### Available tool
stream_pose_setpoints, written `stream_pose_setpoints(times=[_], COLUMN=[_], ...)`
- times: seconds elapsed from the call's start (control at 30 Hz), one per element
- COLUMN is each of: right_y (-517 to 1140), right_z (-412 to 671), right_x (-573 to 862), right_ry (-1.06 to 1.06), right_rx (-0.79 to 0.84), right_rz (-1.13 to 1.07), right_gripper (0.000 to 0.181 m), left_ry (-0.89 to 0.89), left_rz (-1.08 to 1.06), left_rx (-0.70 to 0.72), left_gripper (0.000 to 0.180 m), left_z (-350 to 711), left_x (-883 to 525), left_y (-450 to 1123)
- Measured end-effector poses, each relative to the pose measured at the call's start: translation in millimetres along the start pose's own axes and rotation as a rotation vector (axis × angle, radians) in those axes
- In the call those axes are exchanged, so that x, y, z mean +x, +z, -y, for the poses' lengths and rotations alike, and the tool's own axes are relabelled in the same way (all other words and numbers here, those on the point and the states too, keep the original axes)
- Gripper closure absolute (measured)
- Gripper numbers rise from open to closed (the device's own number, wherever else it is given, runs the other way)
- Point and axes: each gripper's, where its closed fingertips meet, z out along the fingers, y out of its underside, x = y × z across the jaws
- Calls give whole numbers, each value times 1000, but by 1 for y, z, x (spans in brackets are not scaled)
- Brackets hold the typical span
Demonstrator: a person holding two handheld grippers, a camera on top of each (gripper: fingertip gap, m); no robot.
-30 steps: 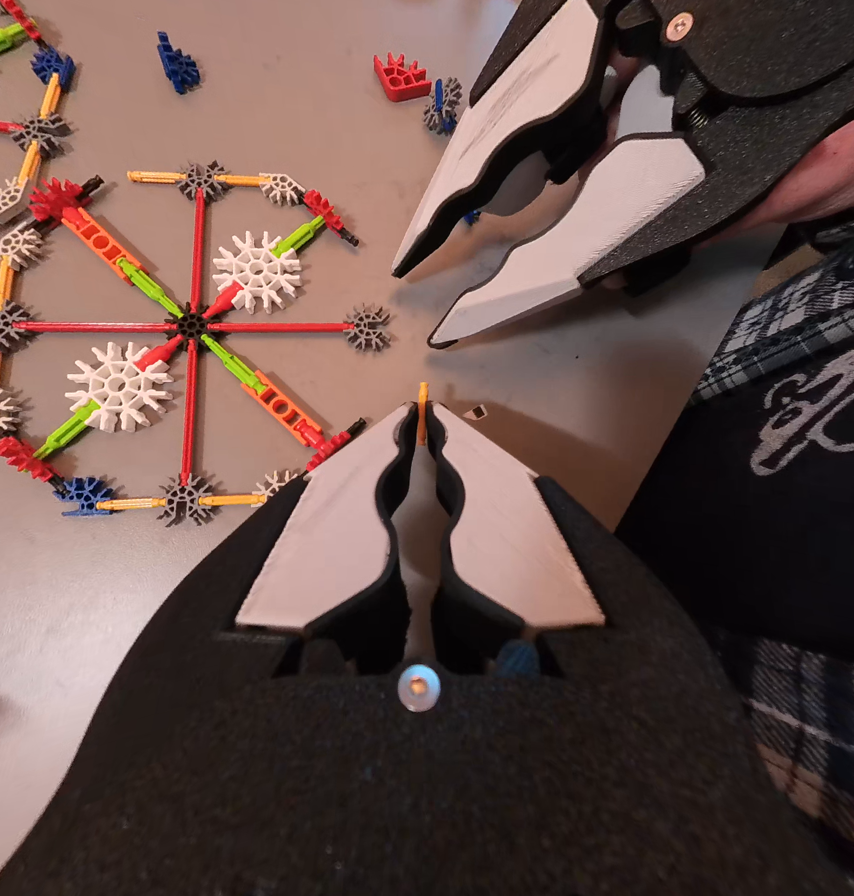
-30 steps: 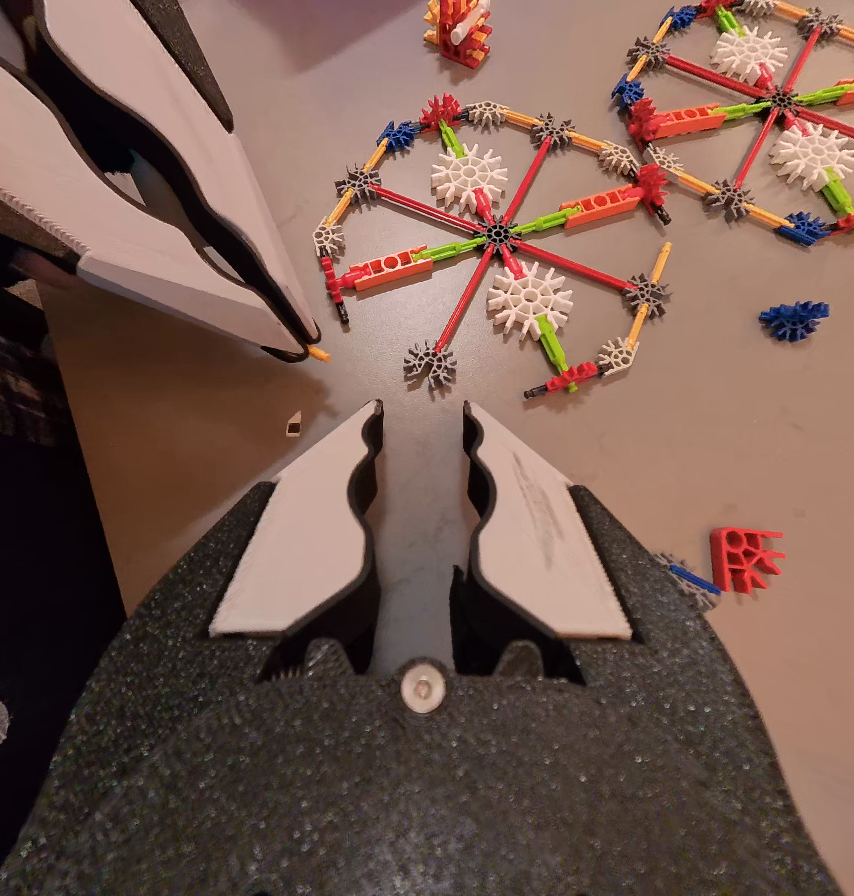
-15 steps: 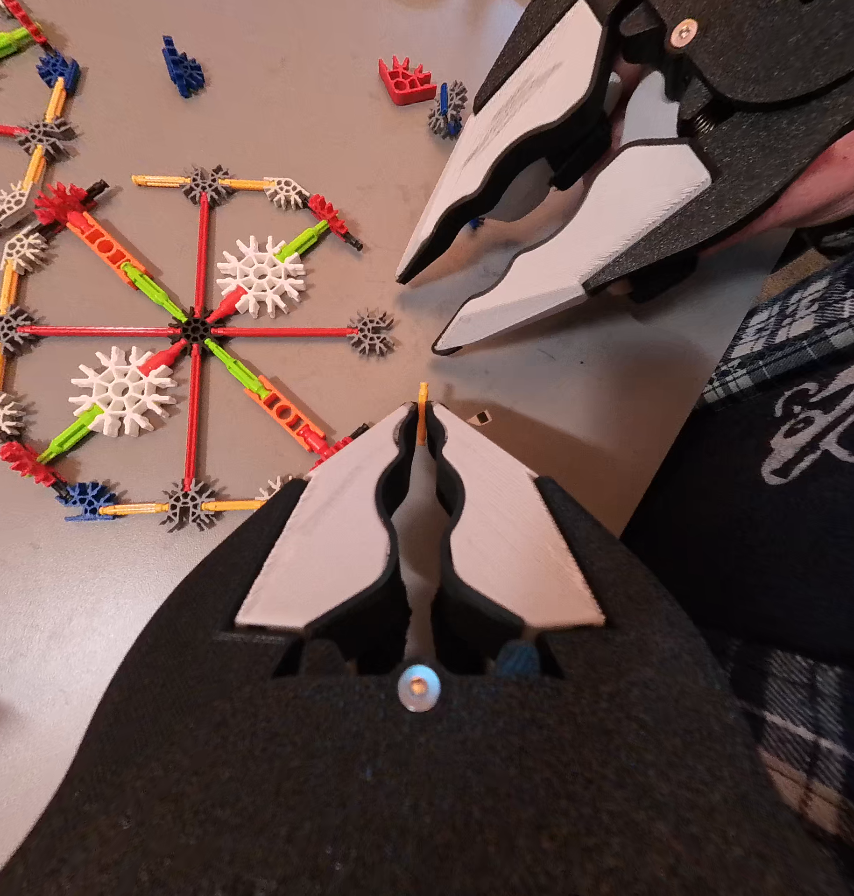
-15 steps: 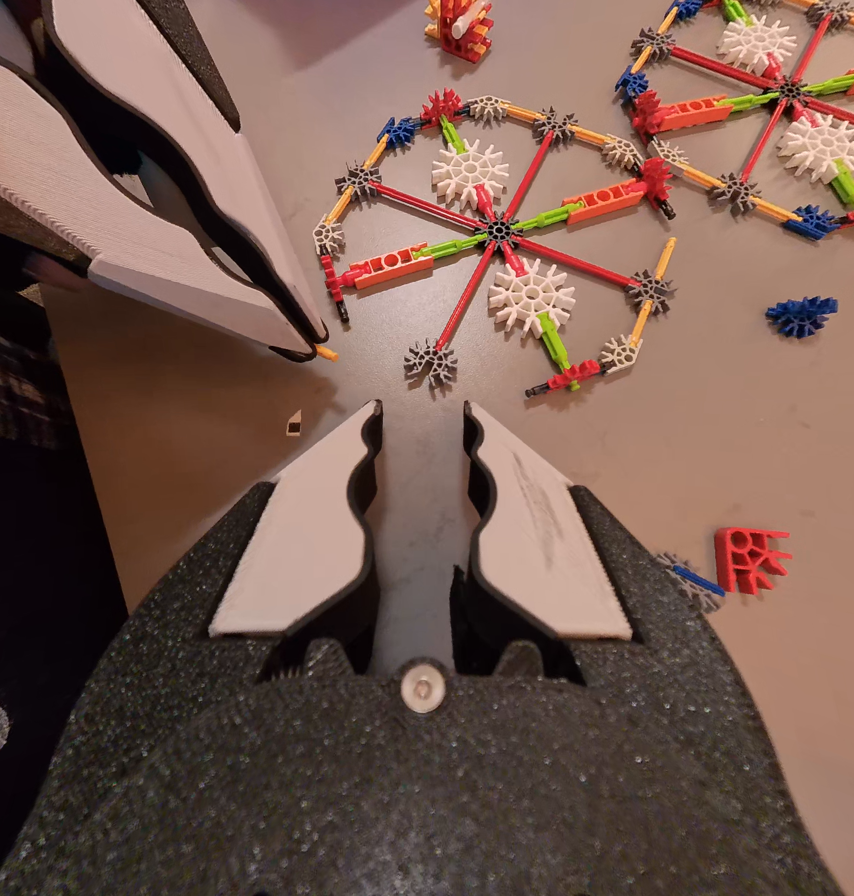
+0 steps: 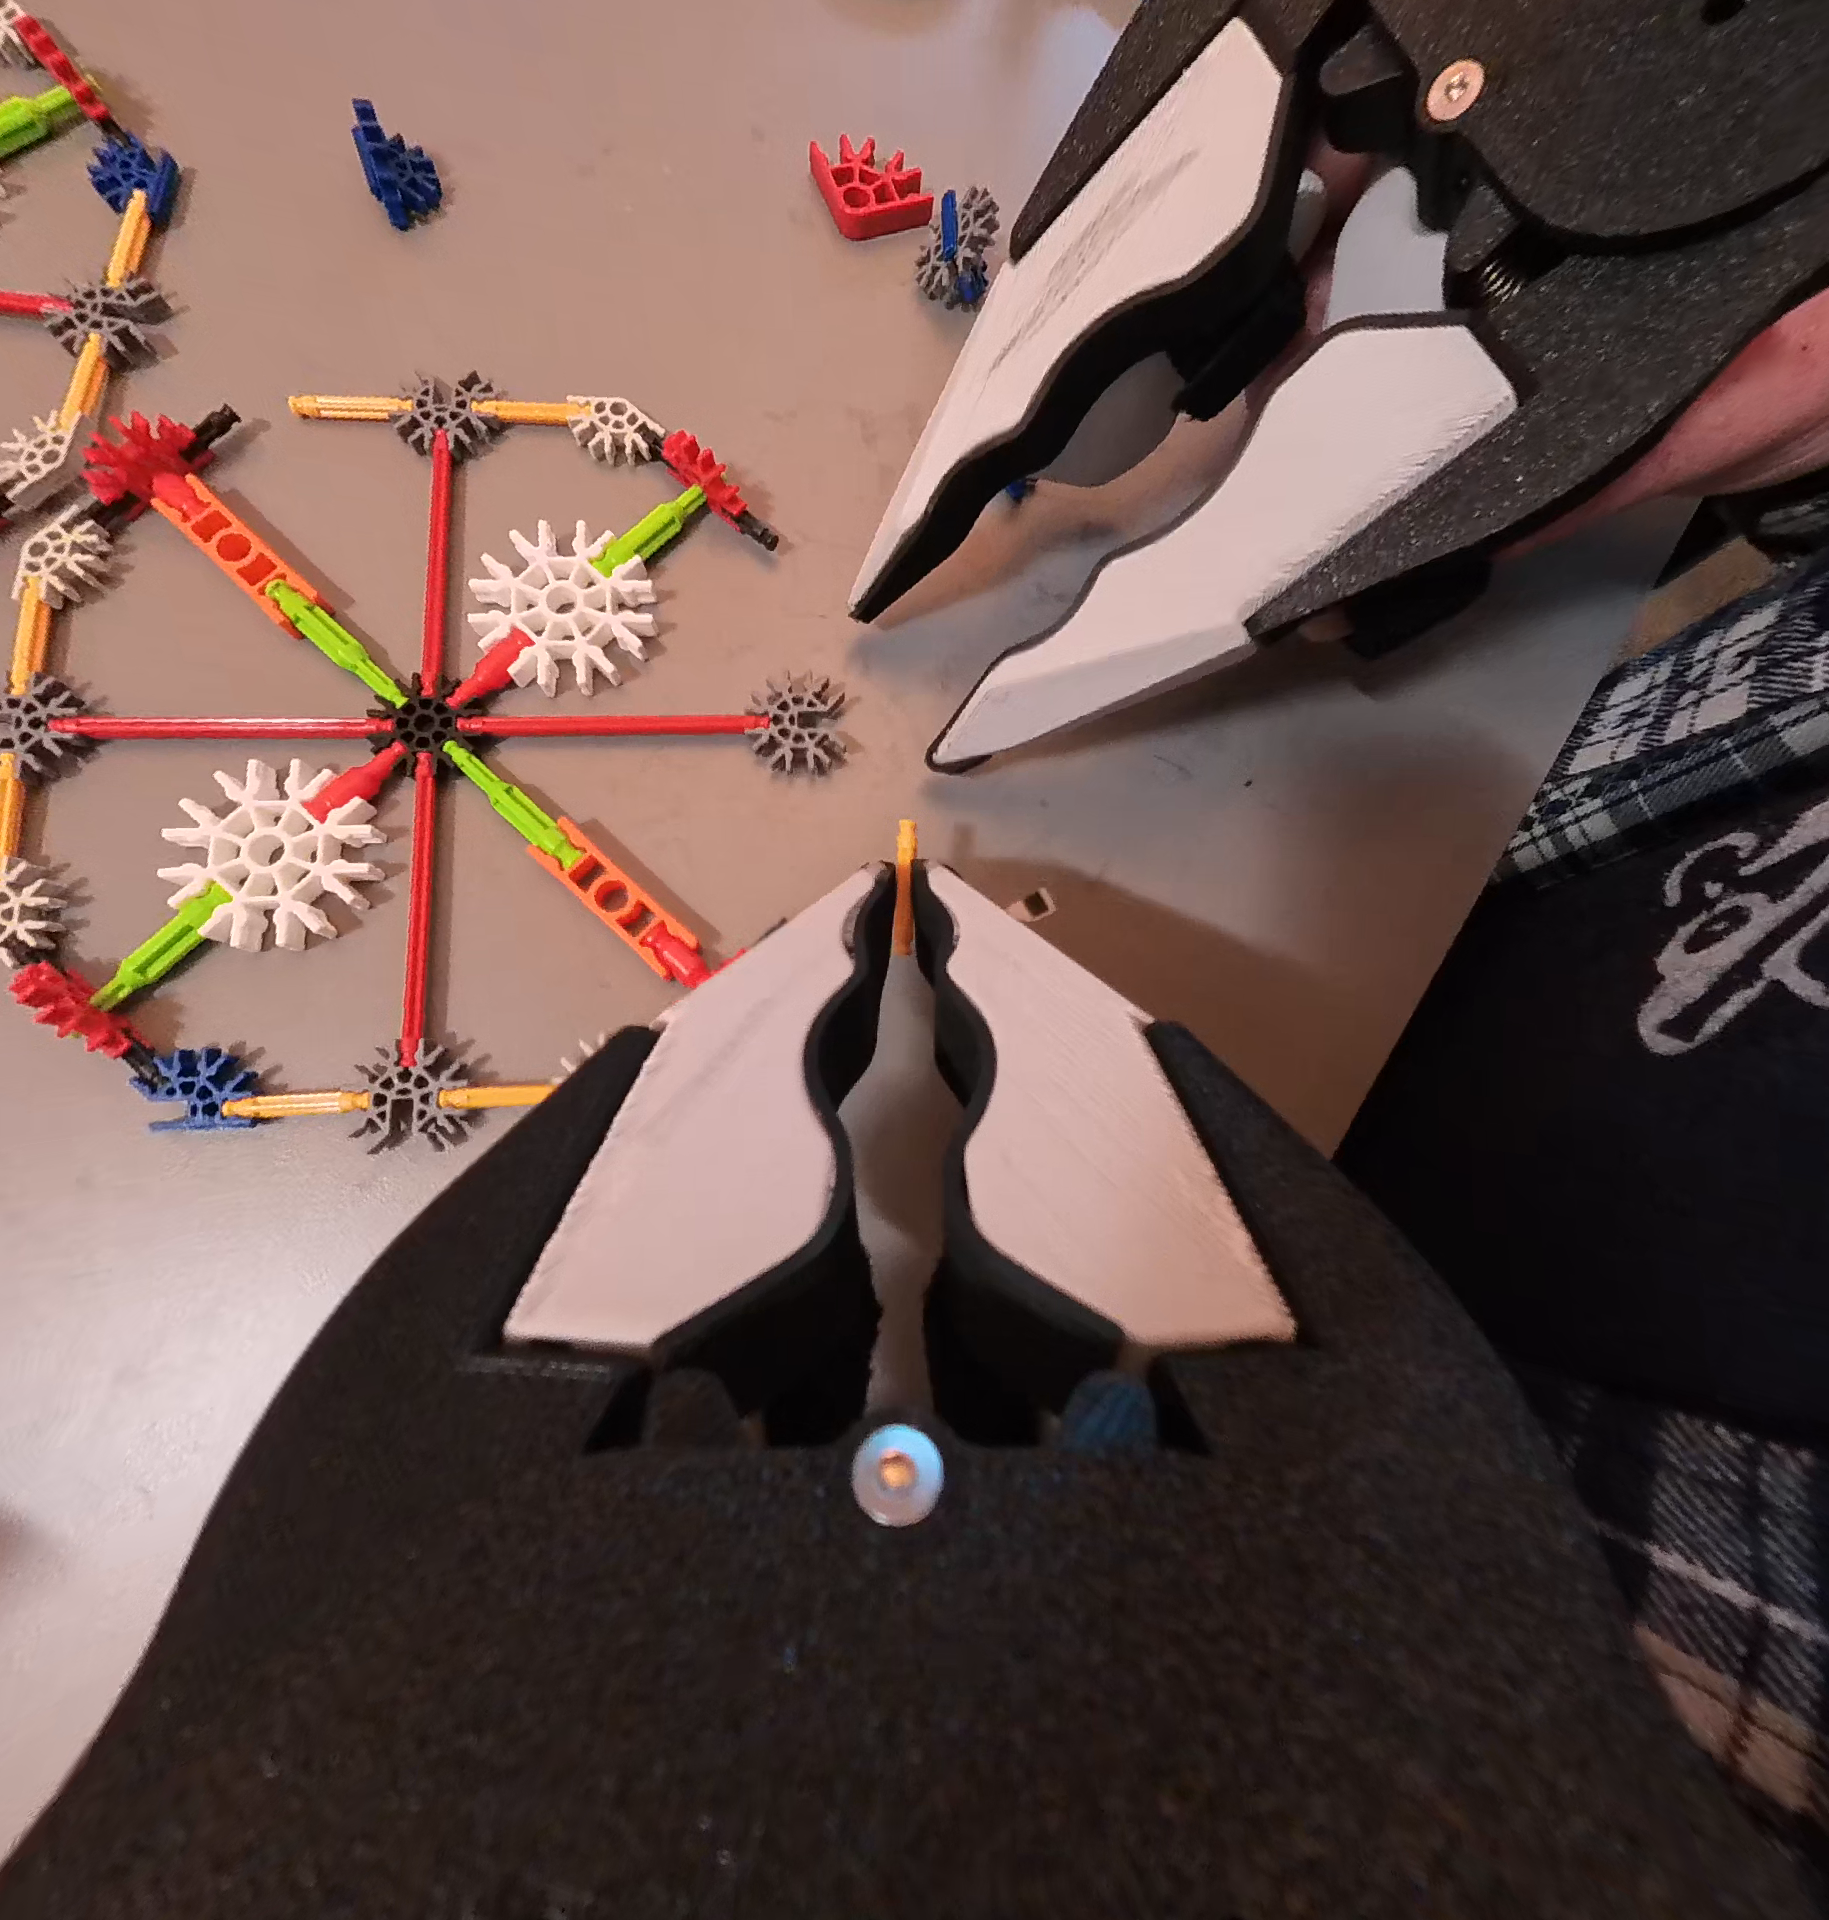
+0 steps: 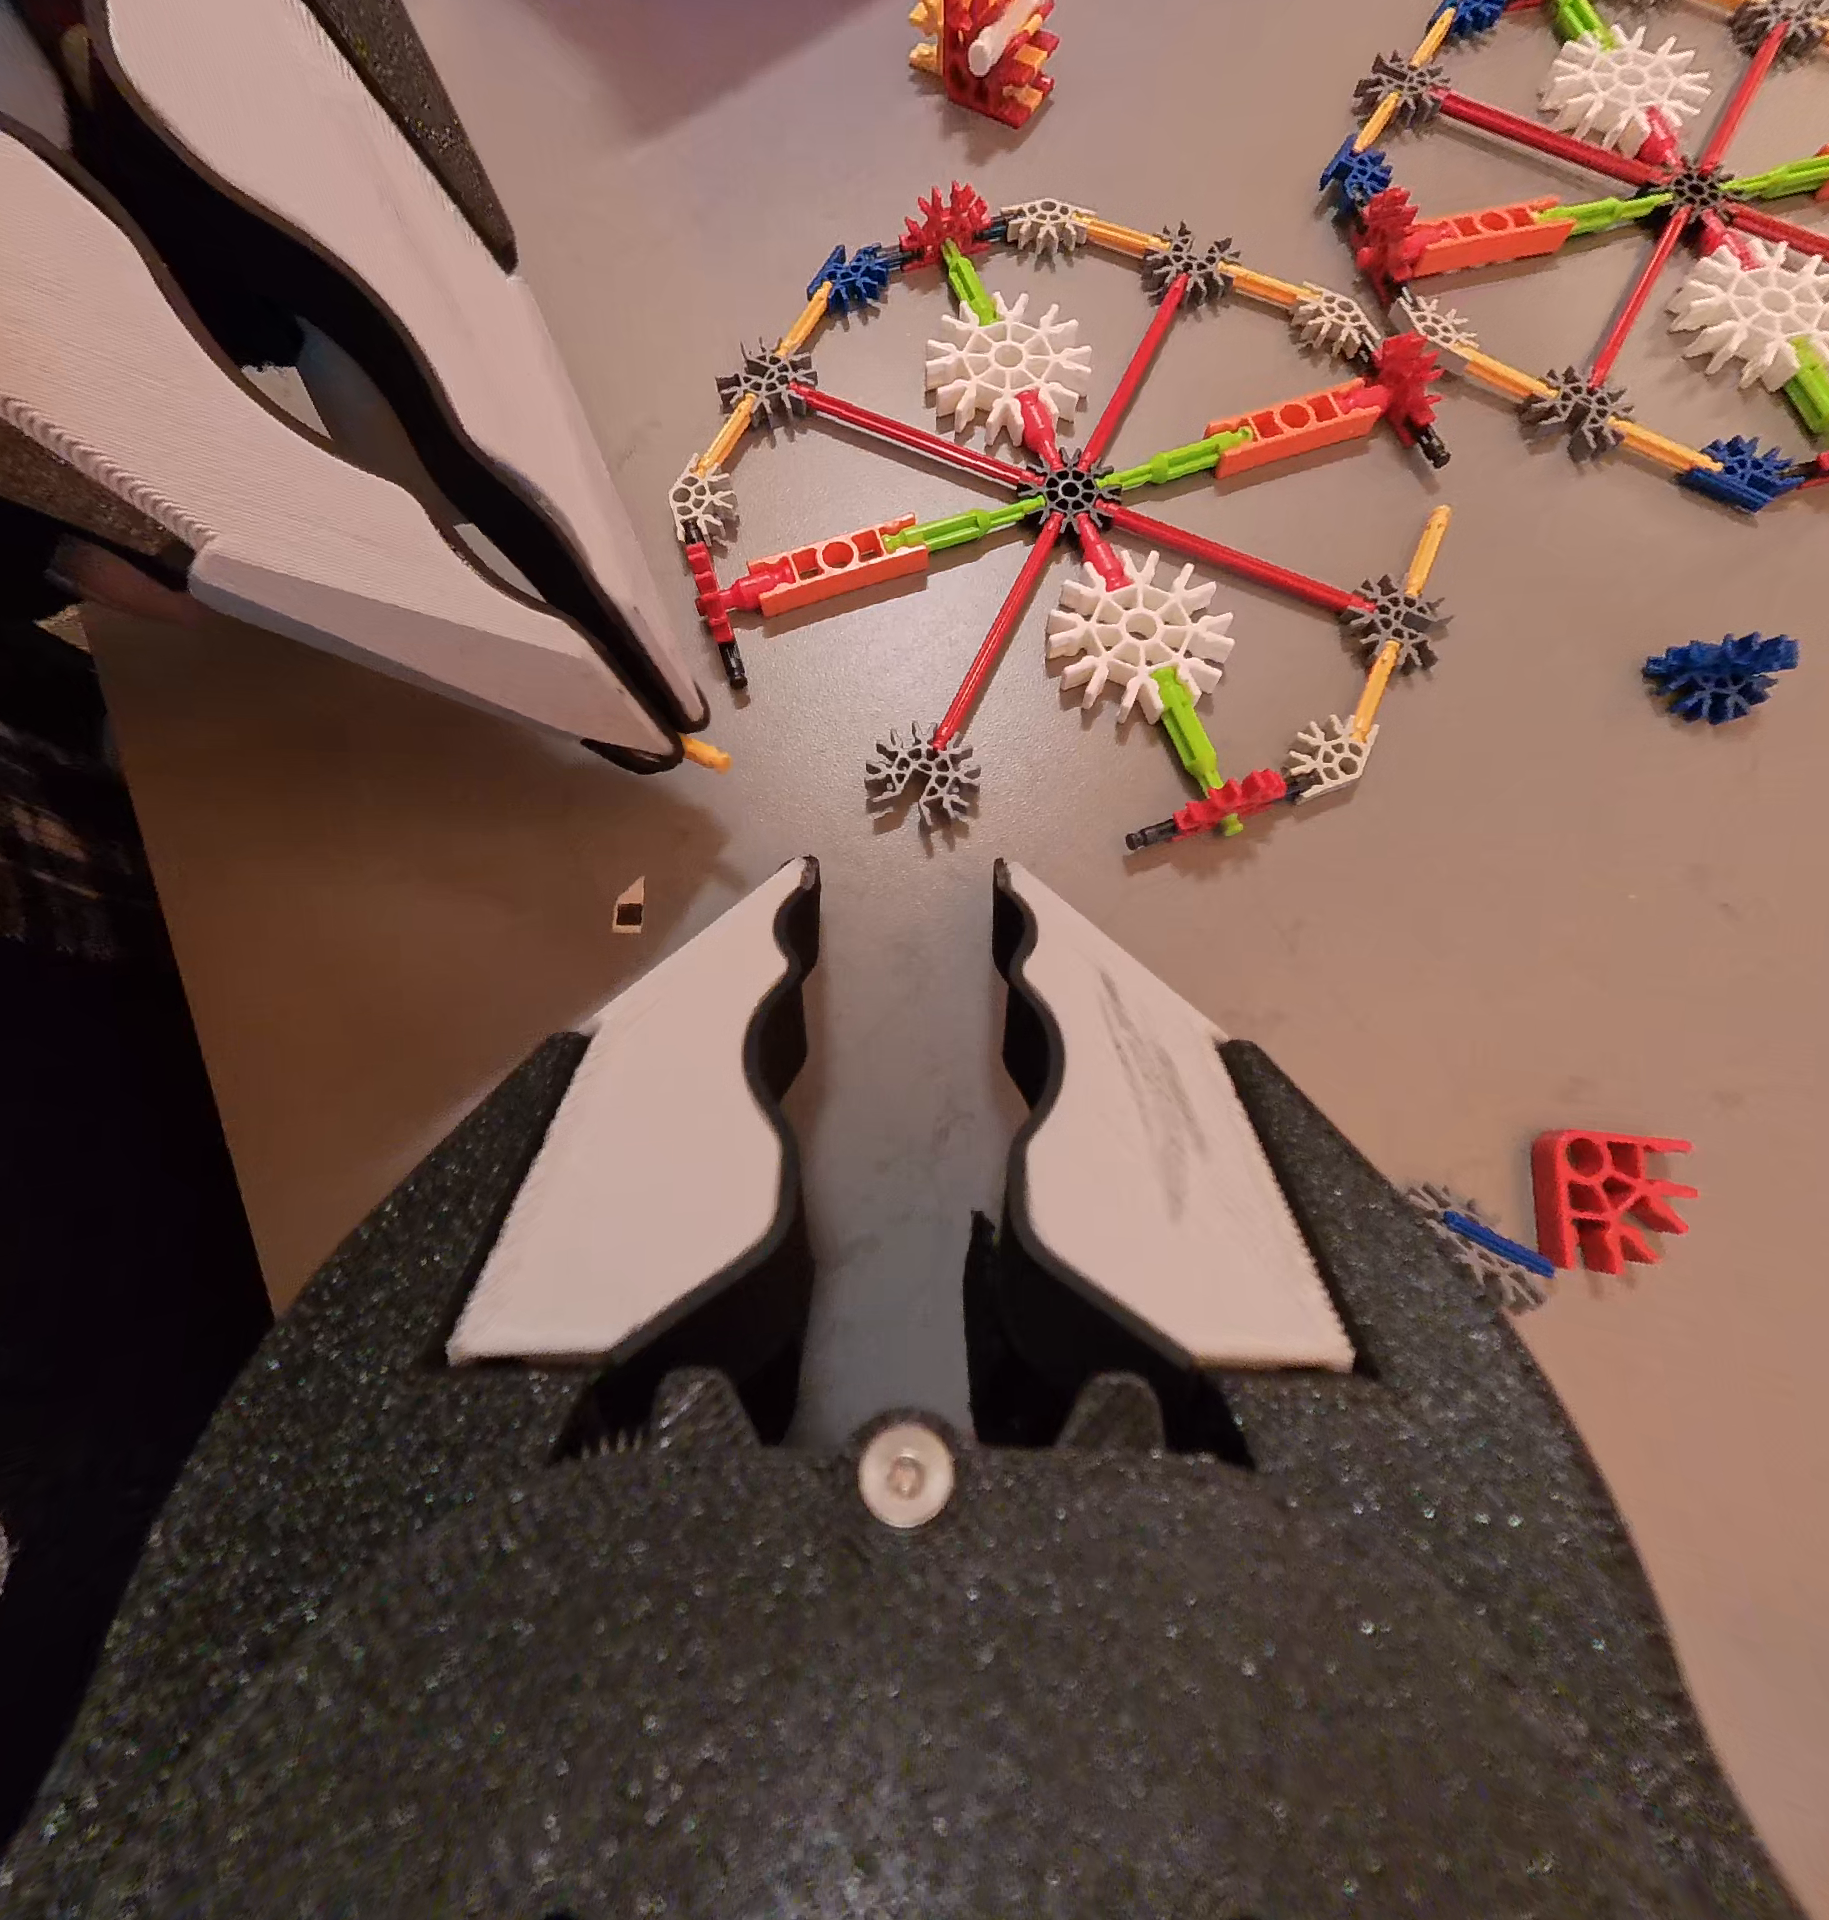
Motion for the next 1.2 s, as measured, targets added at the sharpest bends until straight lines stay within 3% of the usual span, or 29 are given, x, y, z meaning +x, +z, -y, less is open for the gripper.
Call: stream_pose_setpoints(times=[1.13,1.2], right_y=[-4,-4], right_z=[4,10], right_x=[3,4], right_ry=[19,26], right_rx=[34,61], right_rz=[-11,-1], right_gripper=[150,169], left_ry=[52,52], left_rz=[66,65], left_rx=[-80,-79], left_gripper=[179,179], left_z=[5,5], left_x=[-22,-22], left_y=[25,25])
